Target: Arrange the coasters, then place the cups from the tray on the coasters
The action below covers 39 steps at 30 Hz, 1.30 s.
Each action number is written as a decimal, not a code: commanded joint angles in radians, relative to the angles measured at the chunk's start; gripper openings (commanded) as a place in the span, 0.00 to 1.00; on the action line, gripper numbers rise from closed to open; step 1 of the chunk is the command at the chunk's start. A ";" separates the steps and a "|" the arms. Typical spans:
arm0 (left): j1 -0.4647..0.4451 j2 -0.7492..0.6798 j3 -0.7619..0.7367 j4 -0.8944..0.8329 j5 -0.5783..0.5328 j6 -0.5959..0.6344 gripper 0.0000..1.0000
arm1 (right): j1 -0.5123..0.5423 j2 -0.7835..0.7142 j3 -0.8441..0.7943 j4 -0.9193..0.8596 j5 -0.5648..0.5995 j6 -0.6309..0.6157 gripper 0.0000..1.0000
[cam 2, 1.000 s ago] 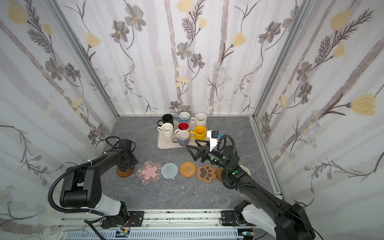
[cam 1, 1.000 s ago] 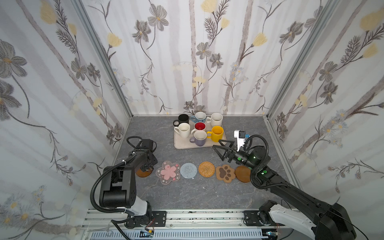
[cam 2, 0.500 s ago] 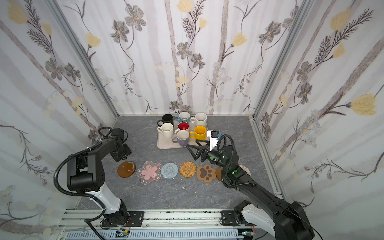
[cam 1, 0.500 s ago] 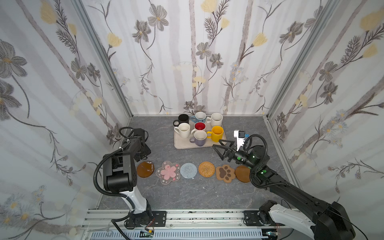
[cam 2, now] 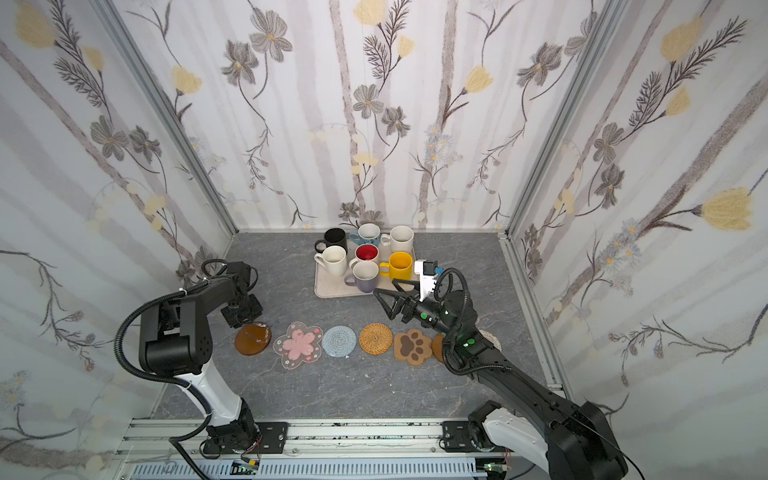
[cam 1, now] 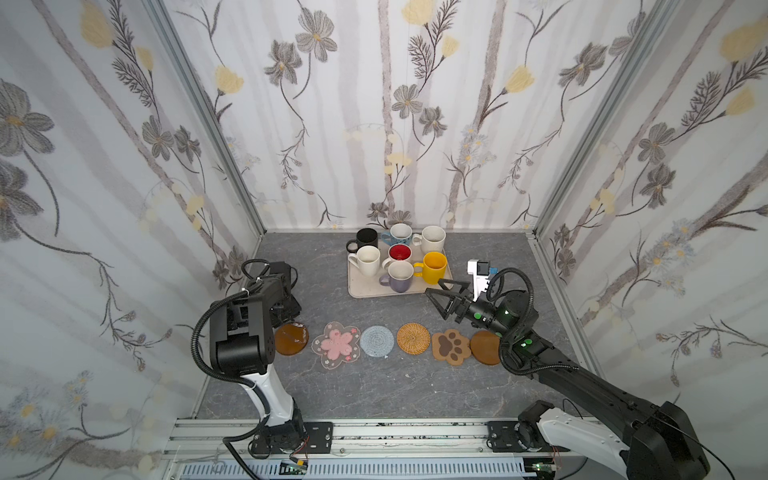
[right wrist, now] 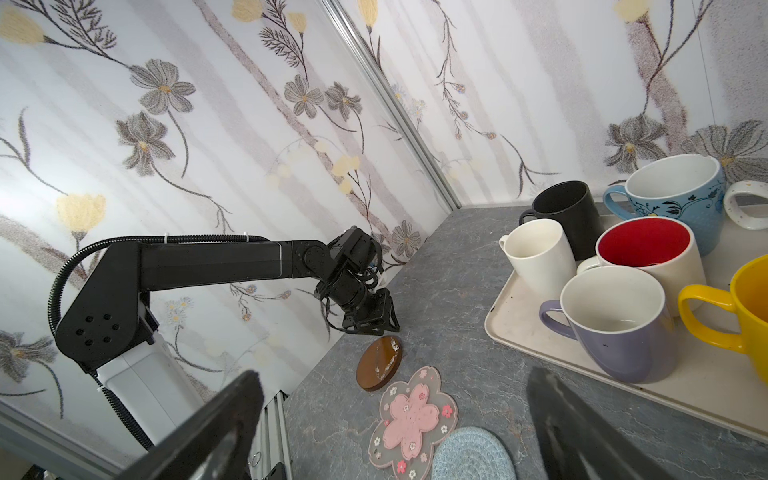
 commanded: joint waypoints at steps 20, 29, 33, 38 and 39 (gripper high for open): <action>-0.002 -0.216 -0.198 0.035 0.003 0.027 0.47 | 0.001 0.020 0.013 -0.015 0.024 -0.027 1.00; -0.041 -0.337 -0.046 0.048 0.139 0.077 0.63 | -0.005 0.045 0.085 -0.216 0.186 -0.127 1.00; -0.141 -0.381 0.025 0.115 0.226 0.165 0.69 | -0.022 0.048 0.118 -0.287 0.177 -0.153 0.96; -0.236 -0.337 0.088 0.230 0.362 0.230 0.71 | -0.033 0.017 0.126 -0.338 0.180 -0.186 0.91; -0.258 -0.316 0.098 0.259 0.378 0.238 0.71 | -0.032 0.010 0.128 -0.351 0.183 -0.195 0.92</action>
